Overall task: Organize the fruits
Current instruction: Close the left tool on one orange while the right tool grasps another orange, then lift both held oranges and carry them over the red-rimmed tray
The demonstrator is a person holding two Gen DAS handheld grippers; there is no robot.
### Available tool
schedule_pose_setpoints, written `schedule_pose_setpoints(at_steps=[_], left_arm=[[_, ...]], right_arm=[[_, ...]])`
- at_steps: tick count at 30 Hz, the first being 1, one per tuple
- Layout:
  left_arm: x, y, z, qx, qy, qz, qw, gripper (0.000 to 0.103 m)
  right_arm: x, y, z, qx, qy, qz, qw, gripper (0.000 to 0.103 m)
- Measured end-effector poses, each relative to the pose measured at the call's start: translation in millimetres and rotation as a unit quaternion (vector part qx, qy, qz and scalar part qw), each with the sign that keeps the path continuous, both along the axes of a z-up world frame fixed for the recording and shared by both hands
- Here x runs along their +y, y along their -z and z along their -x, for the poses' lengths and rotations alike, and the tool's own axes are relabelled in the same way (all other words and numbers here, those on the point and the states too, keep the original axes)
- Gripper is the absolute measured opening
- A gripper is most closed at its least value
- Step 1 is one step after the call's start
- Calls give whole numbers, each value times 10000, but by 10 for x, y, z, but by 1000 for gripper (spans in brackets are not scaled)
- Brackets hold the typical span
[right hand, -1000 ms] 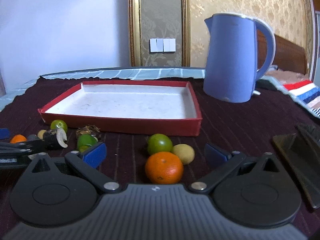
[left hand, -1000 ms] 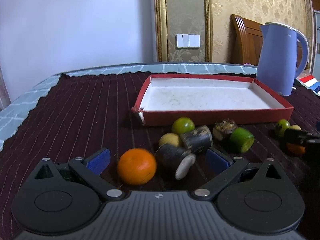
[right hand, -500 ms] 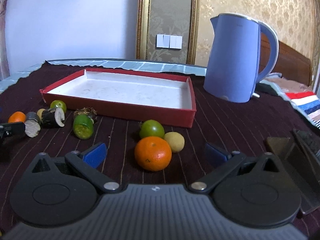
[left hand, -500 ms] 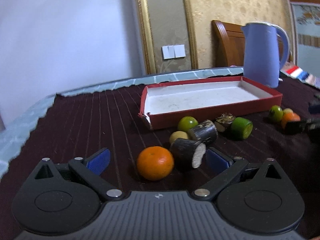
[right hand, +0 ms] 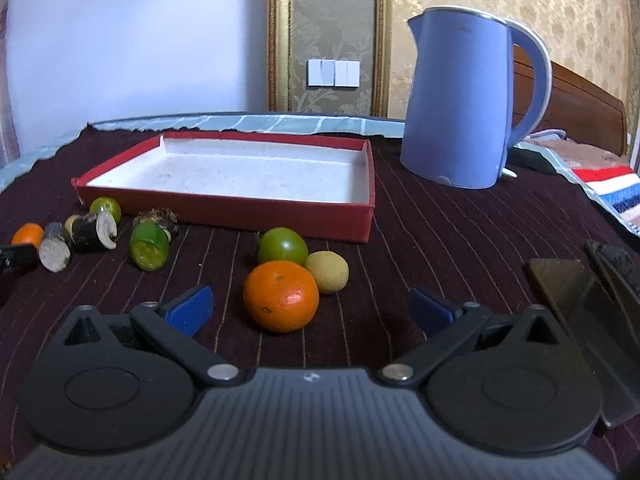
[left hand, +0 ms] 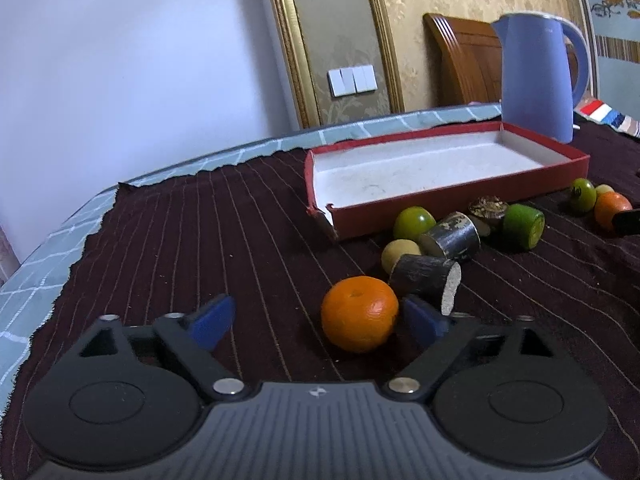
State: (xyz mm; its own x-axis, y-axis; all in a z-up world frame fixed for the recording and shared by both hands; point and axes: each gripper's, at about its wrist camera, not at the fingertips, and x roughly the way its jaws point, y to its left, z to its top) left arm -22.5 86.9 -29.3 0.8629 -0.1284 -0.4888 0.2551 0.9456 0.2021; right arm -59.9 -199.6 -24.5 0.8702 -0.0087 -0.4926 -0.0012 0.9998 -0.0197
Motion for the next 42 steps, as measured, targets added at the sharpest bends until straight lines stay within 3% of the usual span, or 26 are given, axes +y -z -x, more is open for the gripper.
schedule_pose_setpoints(at_steps=[5, 9, 11, 12, 20, 25, 31, 37, 42], left_arm=[[-66, -10, -64, 123, 110, 58, 9998, 67], [-121, -8, -114, 194, 239, 124, 9994, 47], [-133, -7, -127, 228, 277, 187, 9992, 42], [-139, -5, -125, 211, 264, 179, 9993, 42], [-54, -40, -23, 147, 207, 457, 9986, 41], [-38, -190, 106, -105, 147, 642, 9978, 41], [-317, -325, 141, -422, 56, 622, 9972, 41], [-615, -319, -31, -134, -113, 766, 9969, 41], [-854, -313, -182, -76, -378, 580, 9976, 41]], right_arm=[[6, 36, -84, 249, -160, -112, 9995, 85], [61, 59, -118, 331, -275, -213, 9988, 57], [78, 49, -130, 317, -261, -243, 9989, 42], [75, 43, -133, 315, -246, -263, 9989, 40], [89, -2, -54, 229, -254, -323, 9989, 38], [171, -112, 11, 22, -343, -297, 9990, 38], [232, -128, -34, -75, -289, -365, 9989, 38], [273, -125, -104, -93, -223, -340, 9991, 38], [324, -197, -166, -233, -162, -242, 9993, 39]])
